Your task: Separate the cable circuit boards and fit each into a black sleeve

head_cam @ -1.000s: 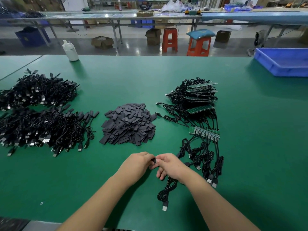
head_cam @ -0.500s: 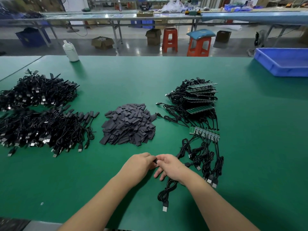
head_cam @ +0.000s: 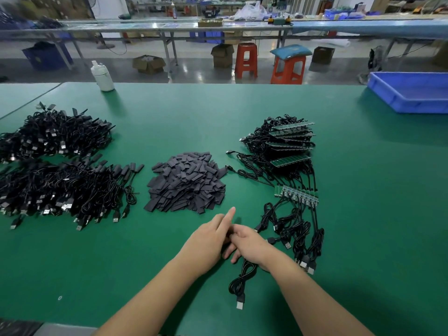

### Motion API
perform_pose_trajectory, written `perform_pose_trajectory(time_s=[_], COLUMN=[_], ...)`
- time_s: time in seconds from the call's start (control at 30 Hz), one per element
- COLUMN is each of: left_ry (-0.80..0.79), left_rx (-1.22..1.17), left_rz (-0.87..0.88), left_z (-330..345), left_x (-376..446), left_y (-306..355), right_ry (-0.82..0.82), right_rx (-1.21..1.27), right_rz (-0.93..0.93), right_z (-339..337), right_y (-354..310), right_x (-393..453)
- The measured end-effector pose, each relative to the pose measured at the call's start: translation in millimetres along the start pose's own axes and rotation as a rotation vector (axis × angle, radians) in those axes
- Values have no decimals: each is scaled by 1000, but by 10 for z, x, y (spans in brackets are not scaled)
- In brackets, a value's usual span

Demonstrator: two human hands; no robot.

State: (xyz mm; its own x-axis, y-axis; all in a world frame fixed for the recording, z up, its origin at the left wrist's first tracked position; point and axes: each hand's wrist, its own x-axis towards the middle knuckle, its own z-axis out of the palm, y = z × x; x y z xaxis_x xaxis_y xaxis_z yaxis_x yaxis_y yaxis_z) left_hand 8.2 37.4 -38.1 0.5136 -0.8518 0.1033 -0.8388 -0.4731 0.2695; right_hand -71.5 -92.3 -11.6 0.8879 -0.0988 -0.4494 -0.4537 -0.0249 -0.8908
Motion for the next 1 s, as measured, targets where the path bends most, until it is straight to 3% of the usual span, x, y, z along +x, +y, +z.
perform_pose_trajectory(time_s=[0.13, 0.2, 0.3, 0.37, 0.43, 0.53, 0.6, 0.7, 0.8, 0.9, 1.0], left_ry=[261, 316, 223, 119, 78, 57, 61, 197, 371, 455, 304], left_rx=[-507, -603, -731, -958, -1156, -1138, -1101, -1023, -739, -485, -181], left_rz=[-358, -464, -483, -499, -541, -602, -608, -671, -735, -777, -829], left_z=[13, 8, -19, -42, -65, -119, -183, -388, -679, -897, -995], left_x=[-57, -79, -110, -96, -83, -67, -70, -53, -59, -28, 61], left_y=[75, 100, 186, 264, 289, 237, 172, -60, -535, -1145, -1711], right_ry=[76, 153, 255, 290, 319, 315, 296, 369, 561, 698, 753], right_rx=[160, 323, 641, 848, 923, 891, 671, -142, -855, -1138, -1227], right_rz=[-4, -19, -82, -110, -112, -119, -118, -143, -221, -153, -26], right_z=[-1, -31, -62, -66, -57, -31, -28, -163, -498, -941, -1276], right_y=[-8, -21, -90, -171, -256, -346, -395, -395, -304, -206, -91], right_x=[29, 48, 96, 151, 201, 240, 239, 244, 229, 201, 161])
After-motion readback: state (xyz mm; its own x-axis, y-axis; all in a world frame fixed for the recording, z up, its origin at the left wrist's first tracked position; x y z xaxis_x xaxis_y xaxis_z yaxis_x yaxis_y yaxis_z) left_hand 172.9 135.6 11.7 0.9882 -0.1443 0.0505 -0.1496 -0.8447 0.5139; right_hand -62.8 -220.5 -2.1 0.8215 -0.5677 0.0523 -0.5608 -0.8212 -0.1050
